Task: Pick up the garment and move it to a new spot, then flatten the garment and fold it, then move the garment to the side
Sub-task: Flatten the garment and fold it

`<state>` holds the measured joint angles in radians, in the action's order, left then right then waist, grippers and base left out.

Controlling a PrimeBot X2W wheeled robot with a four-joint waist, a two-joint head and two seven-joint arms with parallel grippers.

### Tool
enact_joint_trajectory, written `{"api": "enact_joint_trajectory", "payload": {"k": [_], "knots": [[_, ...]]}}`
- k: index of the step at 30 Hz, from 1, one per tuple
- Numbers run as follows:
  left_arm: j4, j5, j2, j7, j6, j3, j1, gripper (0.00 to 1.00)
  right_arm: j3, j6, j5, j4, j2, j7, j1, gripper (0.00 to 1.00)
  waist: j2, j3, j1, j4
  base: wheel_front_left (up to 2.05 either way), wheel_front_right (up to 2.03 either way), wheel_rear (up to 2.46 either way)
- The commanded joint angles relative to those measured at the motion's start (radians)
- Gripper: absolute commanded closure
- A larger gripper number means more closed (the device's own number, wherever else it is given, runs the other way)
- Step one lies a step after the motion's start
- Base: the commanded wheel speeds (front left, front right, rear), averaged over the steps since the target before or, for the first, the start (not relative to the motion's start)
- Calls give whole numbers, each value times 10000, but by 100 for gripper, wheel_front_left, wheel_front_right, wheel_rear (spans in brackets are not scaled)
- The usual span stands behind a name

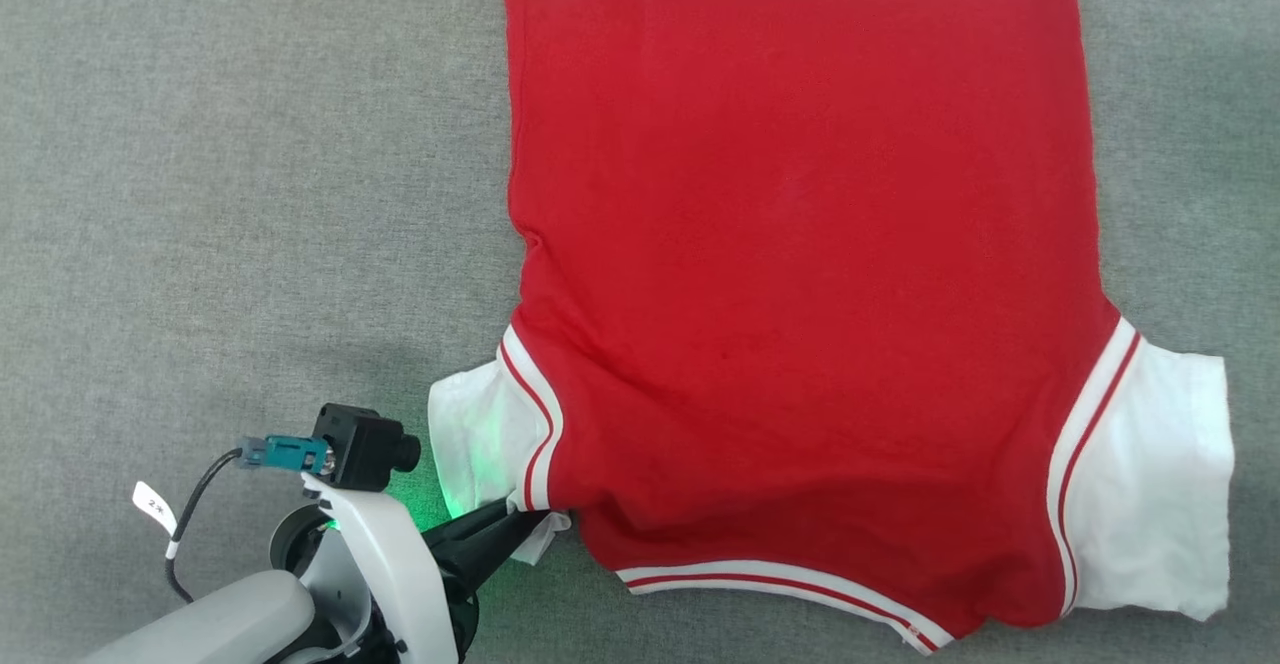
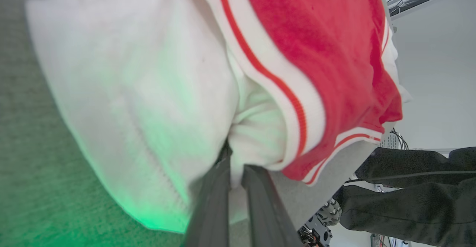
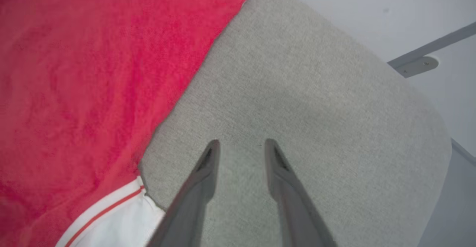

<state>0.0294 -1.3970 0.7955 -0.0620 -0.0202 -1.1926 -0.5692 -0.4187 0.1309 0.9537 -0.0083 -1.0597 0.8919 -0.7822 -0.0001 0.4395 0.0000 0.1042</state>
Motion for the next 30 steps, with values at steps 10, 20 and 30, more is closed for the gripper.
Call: {"api": "enact_joint_trajectory", "payload": {"k": [10,20,30], "knots": [[119,93,-177,43,17,18,-149,100,387,-3,-1592,595,1402,-739,-1039,0,1,645,0,460,0,0,0],[769,229,-949,172,-361,-51,-598,100,247,-3,-2444,3791,3011,433,-3876,0,1,1566,0,1185,0,0,0],[1798,319,-1853,149,-738,-239,-884,100,520,-3,-3603,6673,3833,2344,-6446,0,1,2450,0,1991,0,0,0]]}}
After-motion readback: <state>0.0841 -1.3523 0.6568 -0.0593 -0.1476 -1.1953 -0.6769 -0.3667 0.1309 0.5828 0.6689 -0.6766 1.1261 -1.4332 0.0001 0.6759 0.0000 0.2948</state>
